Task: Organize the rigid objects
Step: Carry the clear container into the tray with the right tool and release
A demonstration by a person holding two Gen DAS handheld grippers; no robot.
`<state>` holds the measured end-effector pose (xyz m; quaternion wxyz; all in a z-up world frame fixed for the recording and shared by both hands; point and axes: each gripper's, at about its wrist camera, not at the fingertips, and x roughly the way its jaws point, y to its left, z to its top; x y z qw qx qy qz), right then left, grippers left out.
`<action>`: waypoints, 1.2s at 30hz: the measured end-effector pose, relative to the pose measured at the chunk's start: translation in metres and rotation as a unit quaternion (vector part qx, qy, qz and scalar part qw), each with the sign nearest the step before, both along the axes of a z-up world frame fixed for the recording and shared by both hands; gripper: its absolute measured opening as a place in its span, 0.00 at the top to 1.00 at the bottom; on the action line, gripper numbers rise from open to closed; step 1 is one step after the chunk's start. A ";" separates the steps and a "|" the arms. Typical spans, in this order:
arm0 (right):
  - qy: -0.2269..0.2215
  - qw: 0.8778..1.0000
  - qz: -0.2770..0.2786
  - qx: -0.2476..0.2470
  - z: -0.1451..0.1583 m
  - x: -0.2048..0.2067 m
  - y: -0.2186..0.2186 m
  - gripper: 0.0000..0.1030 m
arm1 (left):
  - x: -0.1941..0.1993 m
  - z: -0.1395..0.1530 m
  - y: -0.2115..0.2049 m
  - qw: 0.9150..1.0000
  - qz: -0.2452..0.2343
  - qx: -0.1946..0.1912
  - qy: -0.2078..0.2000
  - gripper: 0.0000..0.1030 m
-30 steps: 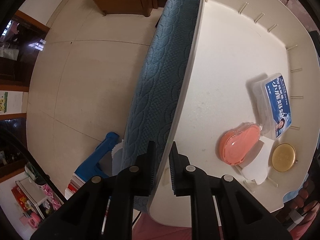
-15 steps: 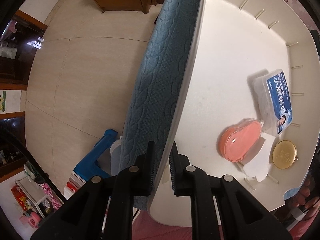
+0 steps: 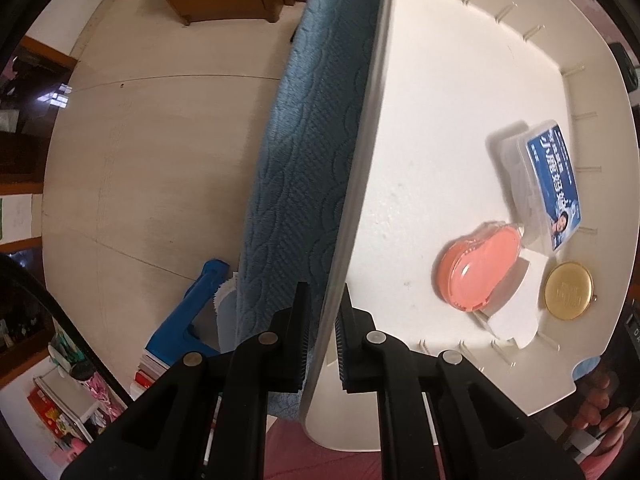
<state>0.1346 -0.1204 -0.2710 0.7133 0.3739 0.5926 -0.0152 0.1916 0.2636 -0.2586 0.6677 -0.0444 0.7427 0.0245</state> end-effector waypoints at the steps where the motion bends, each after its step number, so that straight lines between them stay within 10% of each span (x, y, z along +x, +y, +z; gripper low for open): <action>1: 0.003 1.000 -0.010 0.004 -0.001 -0.006 -0.002 0.53 | 0.001 -0.001 -0.001 1.000 -0.003 -0.001 0.001 0.89; 22: -0.027 0.988 -0.148 0.039 0.015 -0.097 -0.016 0.68 | -0.002 0.000 -0.027 0.996 -0.083 -0.013 -0.011 0.89; 36: -0.159 0.980 -0.117 0.038 0.073 -0.099 0.005 0.68 | -0.004 0.007 -0.037 0.994 -0.107 -0.016 -0.018 0.89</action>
